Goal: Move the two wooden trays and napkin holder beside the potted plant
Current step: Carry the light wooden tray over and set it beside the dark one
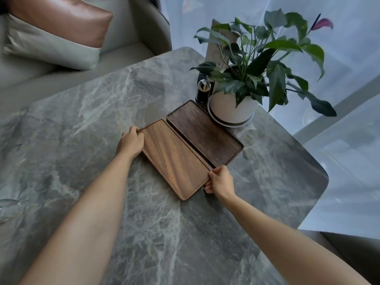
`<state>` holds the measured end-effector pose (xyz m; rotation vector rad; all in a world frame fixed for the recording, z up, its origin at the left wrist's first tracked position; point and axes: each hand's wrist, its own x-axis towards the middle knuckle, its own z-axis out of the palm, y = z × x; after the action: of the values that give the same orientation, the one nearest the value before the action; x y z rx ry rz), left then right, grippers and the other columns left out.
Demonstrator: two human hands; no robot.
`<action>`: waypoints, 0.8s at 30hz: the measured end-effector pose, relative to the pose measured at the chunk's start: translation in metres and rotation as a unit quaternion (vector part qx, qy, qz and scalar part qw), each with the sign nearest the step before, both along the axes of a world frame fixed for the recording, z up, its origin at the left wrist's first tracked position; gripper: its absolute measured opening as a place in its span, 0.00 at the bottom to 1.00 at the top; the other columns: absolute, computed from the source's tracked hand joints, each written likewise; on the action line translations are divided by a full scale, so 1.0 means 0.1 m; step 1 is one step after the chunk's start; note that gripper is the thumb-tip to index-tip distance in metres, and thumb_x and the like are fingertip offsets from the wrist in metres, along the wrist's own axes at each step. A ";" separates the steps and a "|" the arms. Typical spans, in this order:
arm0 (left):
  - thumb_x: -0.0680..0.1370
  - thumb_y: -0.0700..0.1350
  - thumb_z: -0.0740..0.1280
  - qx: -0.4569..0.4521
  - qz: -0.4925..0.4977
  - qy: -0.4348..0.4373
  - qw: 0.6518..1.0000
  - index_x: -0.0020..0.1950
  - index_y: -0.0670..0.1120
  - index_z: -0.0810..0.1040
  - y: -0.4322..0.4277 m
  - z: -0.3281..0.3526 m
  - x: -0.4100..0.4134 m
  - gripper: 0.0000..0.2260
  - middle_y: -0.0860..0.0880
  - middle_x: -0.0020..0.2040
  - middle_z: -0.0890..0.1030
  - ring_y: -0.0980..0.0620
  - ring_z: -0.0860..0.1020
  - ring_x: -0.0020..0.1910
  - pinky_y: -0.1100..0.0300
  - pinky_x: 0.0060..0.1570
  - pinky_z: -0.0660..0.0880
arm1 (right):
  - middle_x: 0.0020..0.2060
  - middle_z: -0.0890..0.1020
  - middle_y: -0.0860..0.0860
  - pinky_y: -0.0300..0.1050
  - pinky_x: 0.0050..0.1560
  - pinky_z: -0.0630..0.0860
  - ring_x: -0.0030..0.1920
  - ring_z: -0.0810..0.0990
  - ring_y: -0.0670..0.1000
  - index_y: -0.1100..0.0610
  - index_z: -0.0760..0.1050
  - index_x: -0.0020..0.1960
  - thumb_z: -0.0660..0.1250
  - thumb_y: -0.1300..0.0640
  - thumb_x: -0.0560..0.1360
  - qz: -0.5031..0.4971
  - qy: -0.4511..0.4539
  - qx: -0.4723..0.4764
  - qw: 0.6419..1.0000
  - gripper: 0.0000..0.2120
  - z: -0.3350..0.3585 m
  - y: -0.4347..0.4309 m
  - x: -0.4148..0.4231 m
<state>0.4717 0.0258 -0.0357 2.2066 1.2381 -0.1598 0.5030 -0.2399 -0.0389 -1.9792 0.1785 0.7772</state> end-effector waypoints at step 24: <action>0.80 0.49 0.49 0.064 -0.114 0.103 0.986 0.75 0.47 0.55 -0.11 0.08 -0.04 0.23 0.37 0.73 0.61 0.39 0.60 0.71 0.45 0.68 0.60 | 0.34 0.74 0.56 0.48 0.27 0.73 0.28 0.72 0.53 0.55 0.58 0.45 0.50 0.62 0.77 0.061 -0.072 -0.074 0.993 0.04 0.10 0.03 0.06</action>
<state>0.4673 0.0149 -0.0275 2.4923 1.1261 -0.4204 0.5087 -0.2370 -0.0289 -2.1951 0.0315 0.7122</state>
